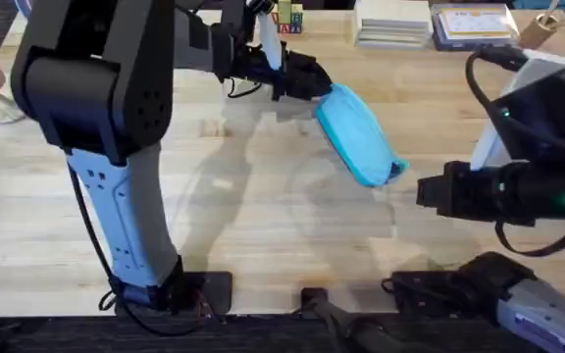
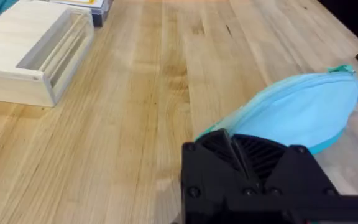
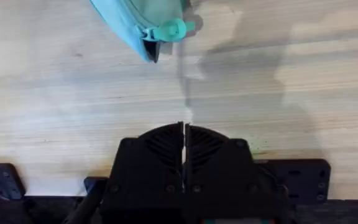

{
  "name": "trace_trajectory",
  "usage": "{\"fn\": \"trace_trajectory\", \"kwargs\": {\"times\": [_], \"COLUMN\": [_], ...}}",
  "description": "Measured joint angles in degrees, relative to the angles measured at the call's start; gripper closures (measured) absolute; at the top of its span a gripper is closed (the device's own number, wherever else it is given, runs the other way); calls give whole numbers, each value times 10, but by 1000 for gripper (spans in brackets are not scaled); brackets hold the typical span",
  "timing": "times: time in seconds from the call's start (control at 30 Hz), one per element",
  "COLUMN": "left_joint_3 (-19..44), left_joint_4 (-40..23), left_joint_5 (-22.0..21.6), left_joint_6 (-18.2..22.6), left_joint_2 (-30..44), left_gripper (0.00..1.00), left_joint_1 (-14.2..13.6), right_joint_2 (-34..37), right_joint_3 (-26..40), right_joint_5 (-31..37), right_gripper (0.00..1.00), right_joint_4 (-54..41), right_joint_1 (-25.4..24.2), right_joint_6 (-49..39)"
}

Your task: Unzip the bag, pick up the pens from the table one at a time and place them inside, then zip the bag closed.

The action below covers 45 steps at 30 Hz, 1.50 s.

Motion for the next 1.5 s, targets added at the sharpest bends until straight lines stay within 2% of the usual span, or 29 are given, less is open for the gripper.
{"fn": "trace_trajectory", "kwargs": {"times": [0.5,0.7,0.87,1.13,1.23,1.33,1.43,1.5], "left_joint_3": [0,0,0,0,0,0,0,0], "left_joint_4": [0,0,0,0,0,0,0,0], "left_joint_5": [0,0,0,0,0,0,0,0], "left_joint_6": [0,0,0,0,0,0,0,0], "left_joint_2": [0,0,0,0,0,0,0,0], "left_gripper": [959,959,959,959,959,959,959,959], "left_joint_1": [0,0,1,2,7,13,15,15], "right_joint_2": [0,0,0,0,0,0,0,0], "right_joint_3": [0,7,47,140,169,190,207,217], "right_joint_5": [-5,-35,-47,-94,-101,-105,-106,-107], "right_gripper": [969,970,971,962,908,747,633,369], "right_joint_4": [0,-6,-30,-66,-77,-83,-93,-103], "right_joint_1": [0,0,0,0,0,0,0,0], "right_joint_6": [0,-1,-4,-67,-85,-101,-115,-124]}}
